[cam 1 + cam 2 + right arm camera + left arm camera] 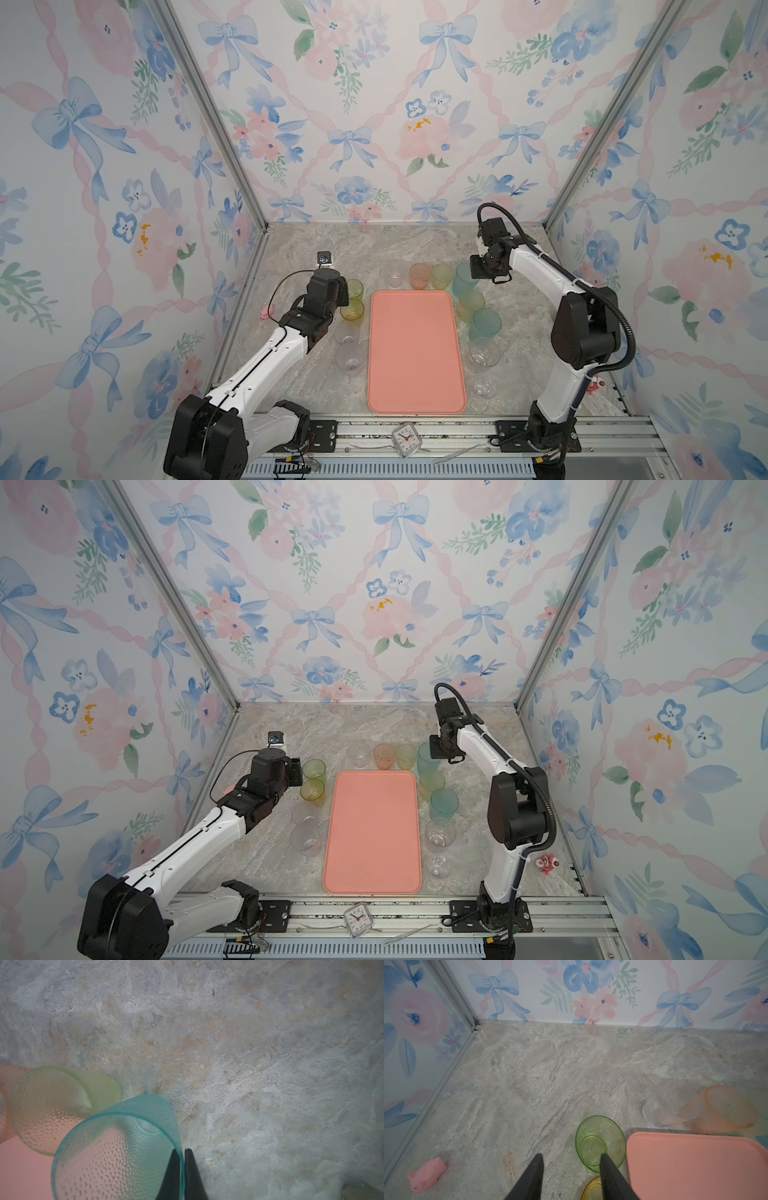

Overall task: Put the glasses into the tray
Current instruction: 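Close the right gripper on the teal cup's rim and lift it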

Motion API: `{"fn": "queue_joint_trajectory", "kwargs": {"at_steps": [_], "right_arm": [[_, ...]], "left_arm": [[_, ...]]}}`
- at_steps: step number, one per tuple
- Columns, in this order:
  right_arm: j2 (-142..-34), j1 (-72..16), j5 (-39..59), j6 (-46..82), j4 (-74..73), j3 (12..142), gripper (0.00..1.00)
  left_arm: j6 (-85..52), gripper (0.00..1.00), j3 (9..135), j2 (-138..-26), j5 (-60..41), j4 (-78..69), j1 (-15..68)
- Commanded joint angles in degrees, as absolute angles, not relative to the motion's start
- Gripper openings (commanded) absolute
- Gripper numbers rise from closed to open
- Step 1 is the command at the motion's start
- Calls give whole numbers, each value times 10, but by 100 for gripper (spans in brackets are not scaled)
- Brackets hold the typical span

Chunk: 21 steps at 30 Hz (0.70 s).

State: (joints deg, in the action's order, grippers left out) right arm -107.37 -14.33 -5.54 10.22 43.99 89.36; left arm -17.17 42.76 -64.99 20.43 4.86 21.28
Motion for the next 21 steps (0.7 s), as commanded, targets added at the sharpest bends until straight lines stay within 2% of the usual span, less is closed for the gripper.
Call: {"fn": "queue_joint_trajectory", "kwargs": {"at_steps": [1, 3, 14, 21], "right_arm": [[-1064, -151, -91, 96, 448, 898, 4], [-1052, -150, -103, 96, 444, 896, 0], [-952, -156, -131, 80, 481, 949, 0], [-906, -258, -106, 71, 539, 1003, 0]], "left_arm": [[-163, 46, 433, -649, 195, 54, 208], [-162, 46, 430, -647, 195, 54, 208], [-161, 48, 393, -618, 199, 53, 207], [-168, 50, 380, -608, 198, 42, 207]]}}
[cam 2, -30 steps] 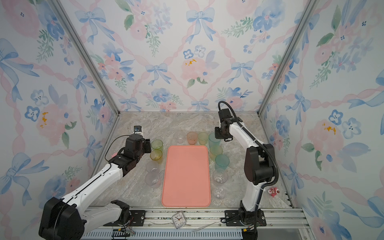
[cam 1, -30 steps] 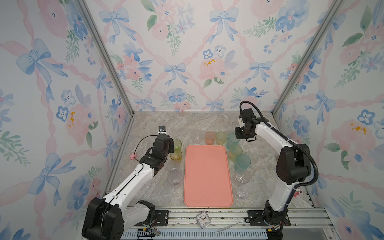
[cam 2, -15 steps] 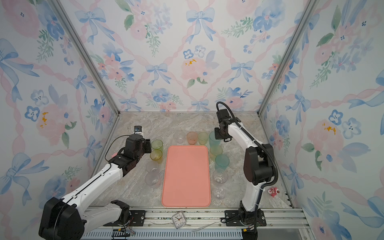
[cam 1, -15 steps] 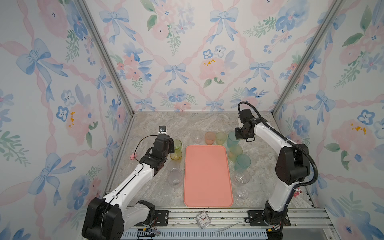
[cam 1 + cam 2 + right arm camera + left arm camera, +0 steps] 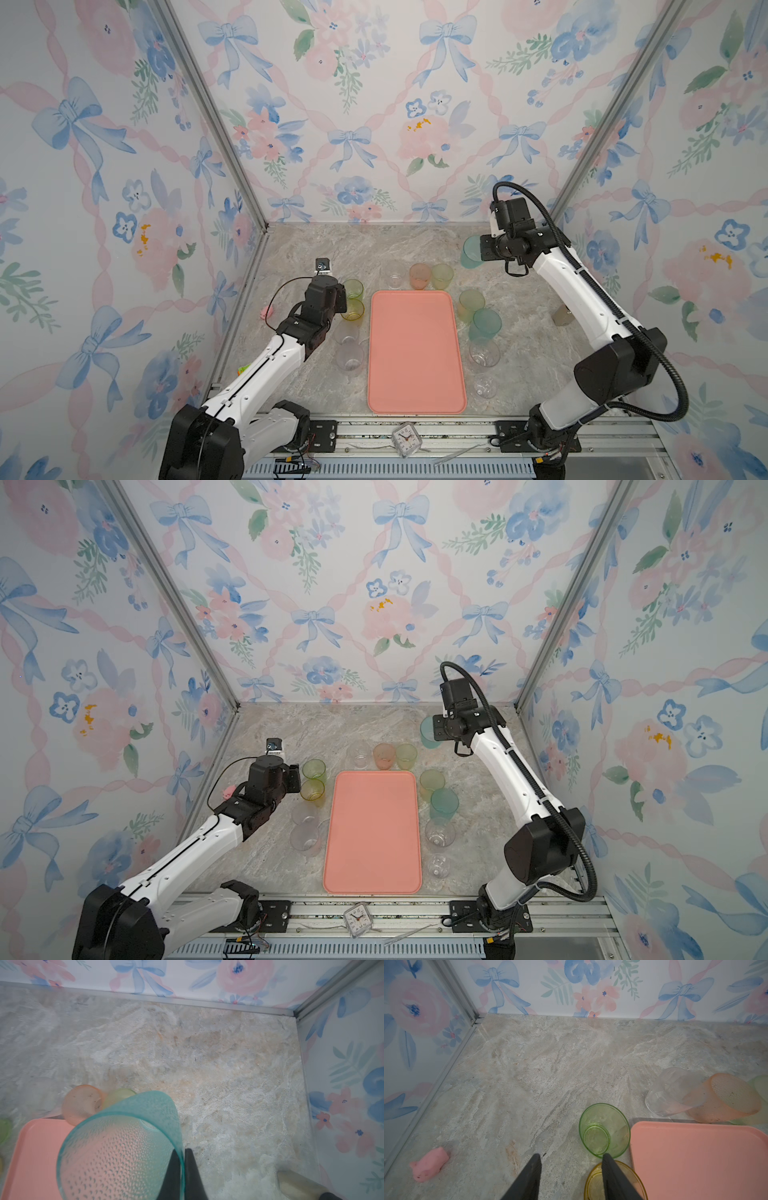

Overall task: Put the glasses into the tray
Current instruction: 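Close the right gripper on the teal cup's rim and lift it, then carry the teal cup with the right gripper over the tray's far end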

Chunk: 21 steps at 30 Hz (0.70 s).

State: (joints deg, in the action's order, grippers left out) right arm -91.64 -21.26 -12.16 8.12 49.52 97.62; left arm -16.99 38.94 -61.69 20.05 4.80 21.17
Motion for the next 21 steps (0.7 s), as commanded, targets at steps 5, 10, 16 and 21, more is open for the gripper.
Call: {"fn": "queue_joint_trajectory", "kwargs": {"at_steps": [5, 10, 16, 21], "right_arm": [[-942, -354, -88, 66, 585, 1049, 0], [-1009, -418, -75, 66, 592, 1080, 0], [-1097, -451, -60, 64, 593, 1124, 0], [-1179, -467, -56, 53, 622, 1201, 0]], "left_arm": [[-174, 50, 383, -611, 185, 41, 206], [-178, 50, 383, -606, 178, 39, 206], [-177, 51, 382, -596, 177, 40, 206], [-173, 51, 381, -594, 178, 40, 206]]}}
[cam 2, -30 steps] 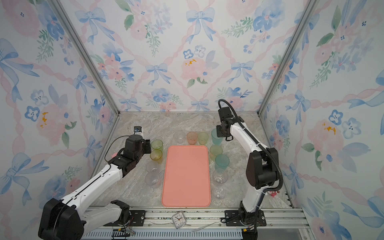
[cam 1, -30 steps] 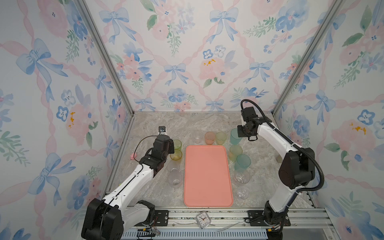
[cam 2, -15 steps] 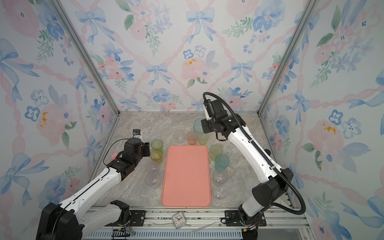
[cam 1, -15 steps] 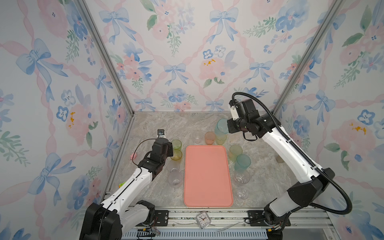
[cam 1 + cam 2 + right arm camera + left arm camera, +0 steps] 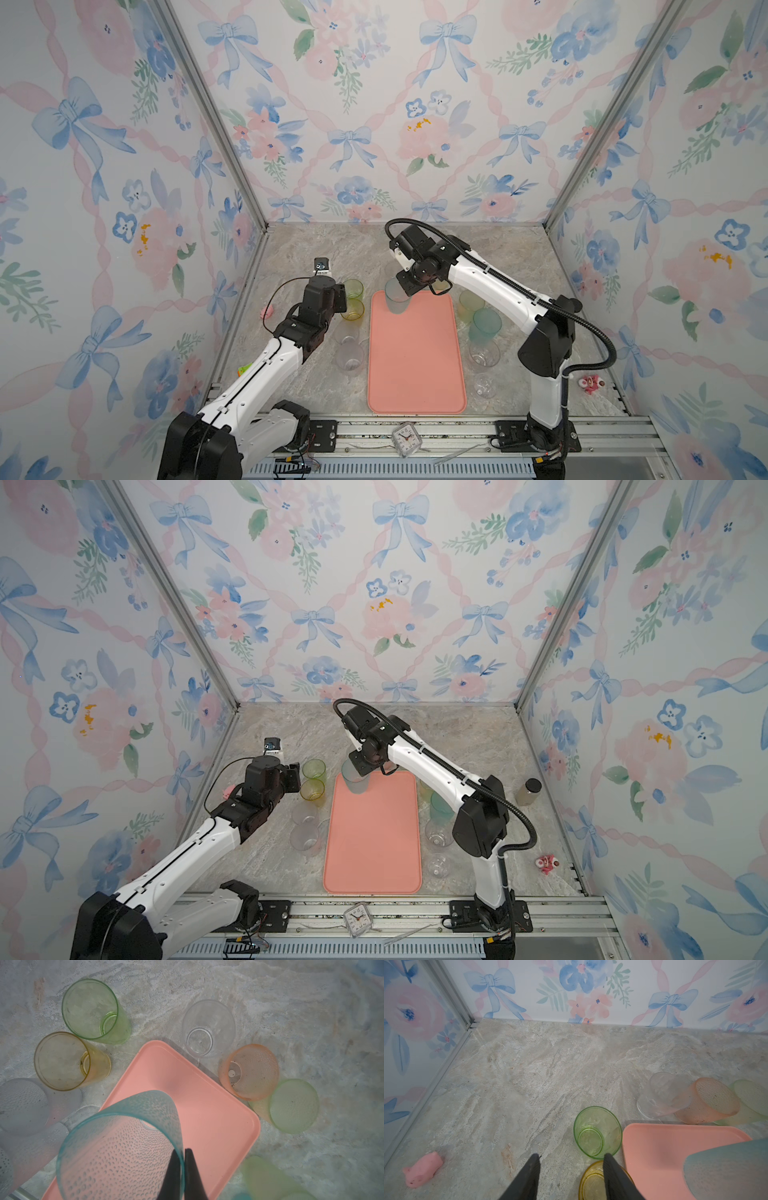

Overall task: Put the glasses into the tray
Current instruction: 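Carry the teal cup with the right gripper over the tray's far end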

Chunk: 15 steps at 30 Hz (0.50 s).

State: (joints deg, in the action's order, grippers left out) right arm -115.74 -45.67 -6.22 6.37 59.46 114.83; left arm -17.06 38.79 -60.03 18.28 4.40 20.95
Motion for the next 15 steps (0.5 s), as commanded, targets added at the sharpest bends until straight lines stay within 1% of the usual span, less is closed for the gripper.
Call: {"fn": "queue_joint_trajectory", "kwargs": {"at_steps": [1, 9, 15], "right_arm": [[-1195, -468, -56, 50, 629, 1218, 0], [-1285, -469, -69, 31, 679, 1330, 0], [-1317, -465, -66, 30, 694, 1365, 0]], "left_arm": [[-173, 52, 380, -593, 178, 40, 207], [-168, 52, 377, -594, 180, 40, 206], [-164, 52, 377, -597, 180, 40, 205]]}}
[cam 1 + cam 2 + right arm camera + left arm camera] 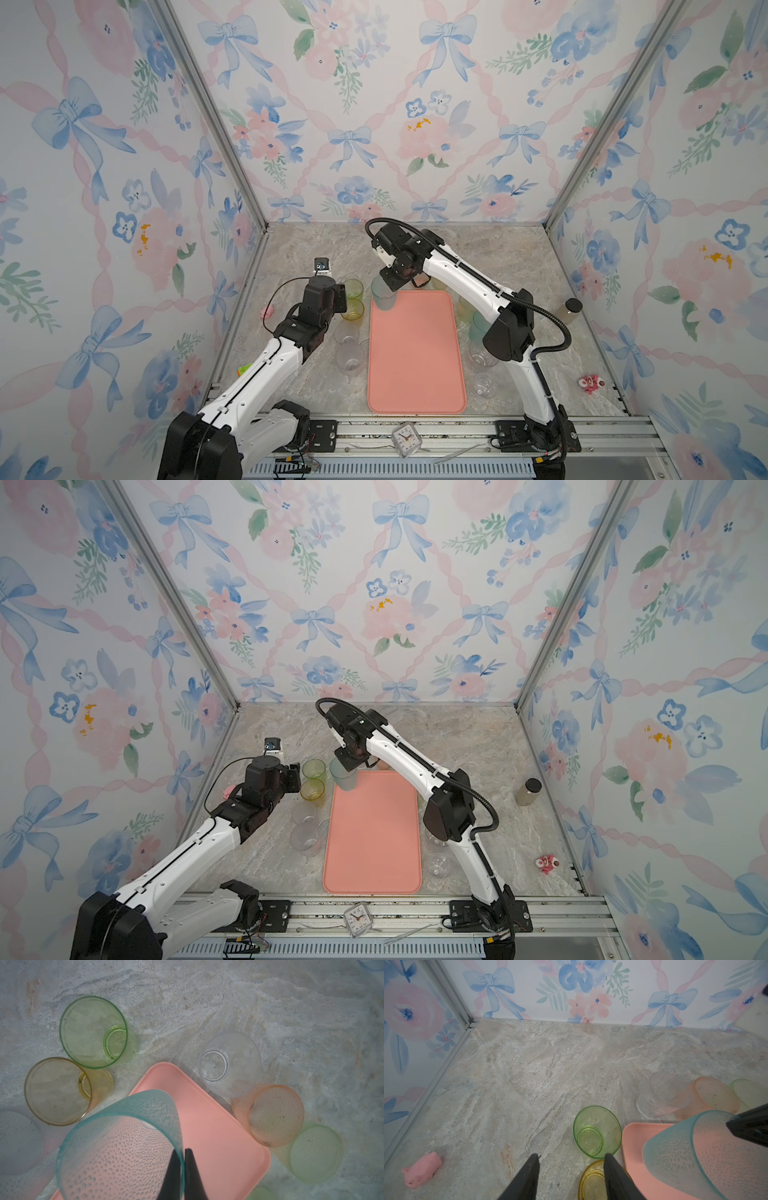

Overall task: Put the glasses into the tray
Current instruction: 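Carry the teal cup with the right gripper over the tray's far end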

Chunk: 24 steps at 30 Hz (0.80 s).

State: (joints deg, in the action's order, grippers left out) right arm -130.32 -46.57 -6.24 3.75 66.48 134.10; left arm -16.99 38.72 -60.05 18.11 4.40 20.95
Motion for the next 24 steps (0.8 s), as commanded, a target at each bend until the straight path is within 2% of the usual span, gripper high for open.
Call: {"fn": "queue_joint_trajectory", "kwargs": {"at_steps": [1, 24], "right_arm": [[-1320, -464, -65, 30, 694, 1367, 0], [-1352, -446, -43, 47, 665, 1378, 0]], "left_arm": [[-163, 52, 377, -598, 180, 40, 204], [-157, 54, 375, -600, 178, 40, 199]]}}
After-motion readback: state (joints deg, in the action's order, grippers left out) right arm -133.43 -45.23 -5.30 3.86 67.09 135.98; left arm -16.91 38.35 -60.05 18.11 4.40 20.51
